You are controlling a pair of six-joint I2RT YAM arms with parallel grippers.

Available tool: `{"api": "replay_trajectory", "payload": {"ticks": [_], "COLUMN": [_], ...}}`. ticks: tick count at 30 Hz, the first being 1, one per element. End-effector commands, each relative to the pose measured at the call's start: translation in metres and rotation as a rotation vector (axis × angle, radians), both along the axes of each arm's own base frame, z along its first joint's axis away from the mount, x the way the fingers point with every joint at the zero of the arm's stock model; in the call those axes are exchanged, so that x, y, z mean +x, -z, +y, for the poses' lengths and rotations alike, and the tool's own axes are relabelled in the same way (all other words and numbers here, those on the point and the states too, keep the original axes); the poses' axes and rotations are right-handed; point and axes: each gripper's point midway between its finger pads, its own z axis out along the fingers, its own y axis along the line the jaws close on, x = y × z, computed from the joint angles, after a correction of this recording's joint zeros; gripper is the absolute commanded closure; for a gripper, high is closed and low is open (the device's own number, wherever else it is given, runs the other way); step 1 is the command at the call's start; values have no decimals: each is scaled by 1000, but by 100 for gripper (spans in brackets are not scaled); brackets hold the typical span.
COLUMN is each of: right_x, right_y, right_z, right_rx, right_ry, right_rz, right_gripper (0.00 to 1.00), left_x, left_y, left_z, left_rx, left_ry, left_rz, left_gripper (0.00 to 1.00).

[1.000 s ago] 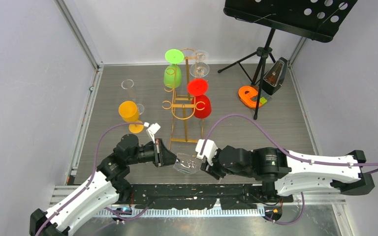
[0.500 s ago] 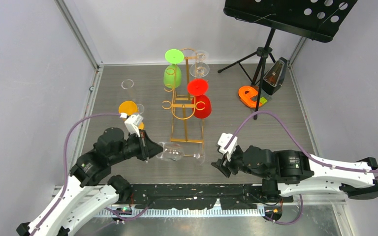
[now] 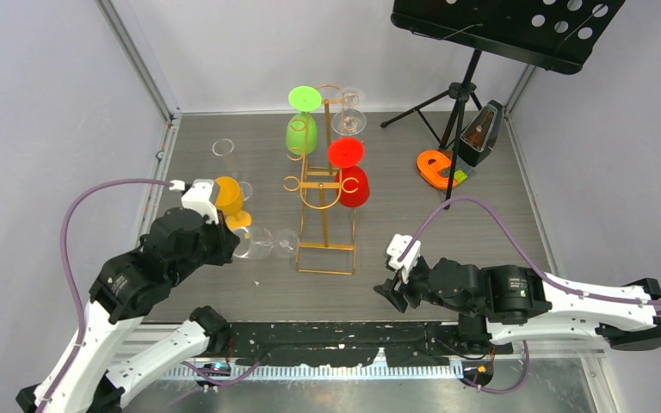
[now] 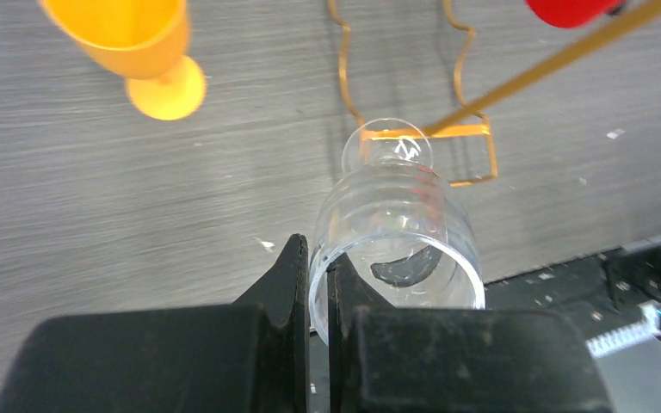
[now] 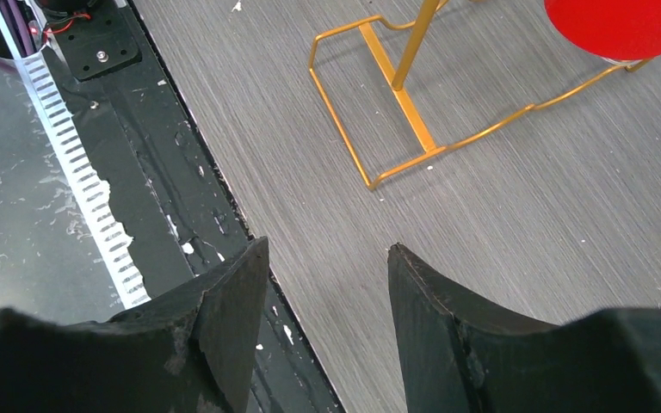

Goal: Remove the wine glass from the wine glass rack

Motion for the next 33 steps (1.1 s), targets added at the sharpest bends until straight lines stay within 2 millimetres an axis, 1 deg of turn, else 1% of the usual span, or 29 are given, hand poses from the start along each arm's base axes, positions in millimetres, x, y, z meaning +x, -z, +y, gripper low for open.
{"api": "replay_trajectory", "payload": {"ticks": [1, 5, 8, 11, 15, 18, 25, 28, 29, 33], "right_x": [2, 1, 1, 2, 1, -1, -2, -6, -6, -9], "right_y": [-7, -7, -8, -10, -9, -10, -1, -1, 2, 2], "right_z": [4, 6, 9, 12, 20, 27, 37, 42, 43, 48], "right_rx": [49, 47, 48, 59, 73, 84, 80, 123, 124, 156], "right_ry": [15, 2, -9, -16, -35, -52, -73, -76, -77, -66], "right_rz": [-4, -11, -22, -30, -36, -37, -39, -13, -6, 32], "right_gripper": [40, 40, 40, 40, 39, 39, 38, 36, 36, 35], "left_x": [20, 33, 47, 58, 68, 74, 83, 84, 86, 91], "left_y": [-14, -10, -4, 5, 11, 19, 38, 44, 47, 47], "left_z": [34, 31, 38, 42, 62, 77, 111, 120, 123, 136], "left_rx": [182, 236, 283, 283, 313, 342, 382, 391, 390, 378], "left_ry": [-138, -139, -180, -198, -268, -314, -431, -471, -488, -547], "left_rz": [-53, -45, -21, 14, 48, 85, 161, 196, 211, 246], "left_gripper": [100, 100, 100, 100, 100, 100, 100, 100, 100, 100]}}
